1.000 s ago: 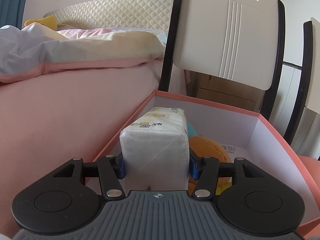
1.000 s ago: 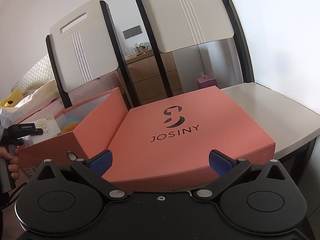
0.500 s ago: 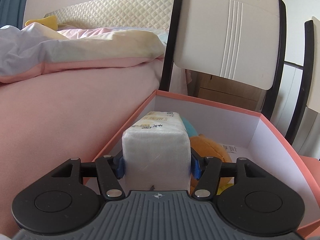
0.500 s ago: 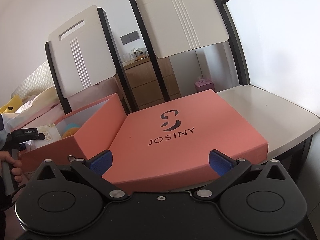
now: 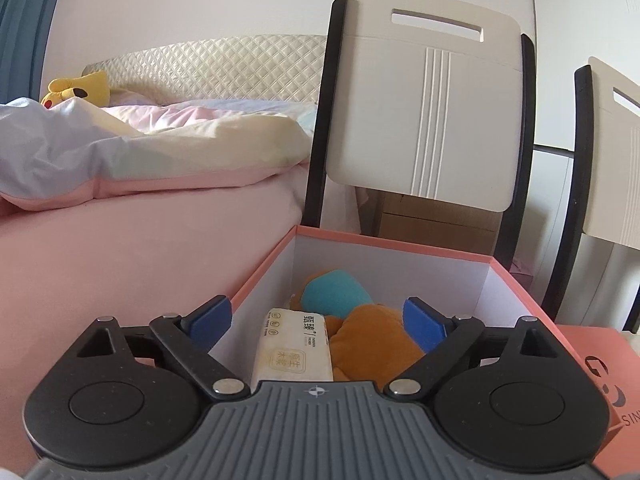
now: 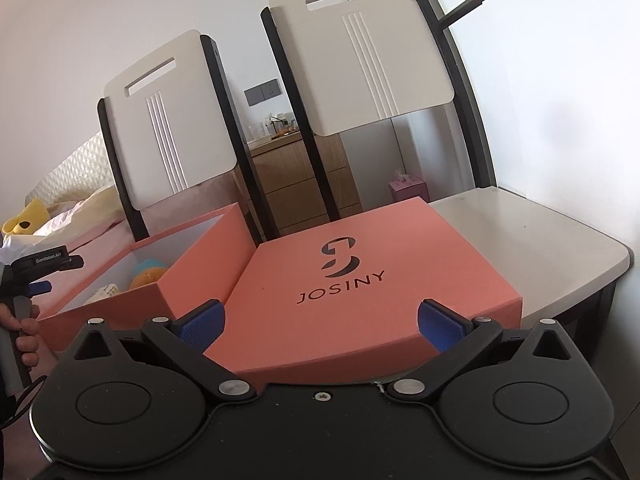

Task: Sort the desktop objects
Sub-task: 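Open the left gripper to drop the tissue pack into the box, then withdraw the left tool up and away from the pink box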

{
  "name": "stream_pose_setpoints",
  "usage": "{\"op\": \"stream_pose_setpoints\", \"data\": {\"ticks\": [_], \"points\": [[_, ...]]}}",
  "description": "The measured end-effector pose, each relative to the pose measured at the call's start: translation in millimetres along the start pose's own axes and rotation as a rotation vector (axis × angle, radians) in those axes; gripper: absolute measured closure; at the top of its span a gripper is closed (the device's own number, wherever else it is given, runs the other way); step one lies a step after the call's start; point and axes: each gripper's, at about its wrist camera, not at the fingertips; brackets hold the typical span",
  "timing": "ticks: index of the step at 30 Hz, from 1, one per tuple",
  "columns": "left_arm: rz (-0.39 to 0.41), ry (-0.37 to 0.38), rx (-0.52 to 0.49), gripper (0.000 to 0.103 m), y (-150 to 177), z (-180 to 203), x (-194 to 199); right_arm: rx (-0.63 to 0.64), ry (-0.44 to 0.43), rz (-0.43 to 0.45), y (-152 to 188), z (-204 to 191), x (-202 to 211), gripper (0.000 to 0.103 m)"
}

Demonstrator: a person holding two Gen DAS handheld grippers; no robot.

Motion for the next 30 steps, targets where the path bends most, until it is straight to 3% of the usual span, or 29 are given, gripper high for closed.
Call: {"op": "stream_pose_setpoints", "data": {"ticks": [11,30], "points": [[0.037,0.101,-0.035,0.005,-0.8,20.2,59.0,0.035,-0.008,0.083,-3.8,1.7,34.0,0.001],[0.037,0.230,-0.074,0.000,47.0,40.4,156.1,0.087,-0.050,0.152,13.2,3.8,102.9,0.001]]}}
Point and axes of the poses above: each gripper's, at about its wrist camera, not at the fingertips, and x roughly against the way its jaws point, z to its right, y to its underside, and after that the axes turned 8 degrees about x, right-handed
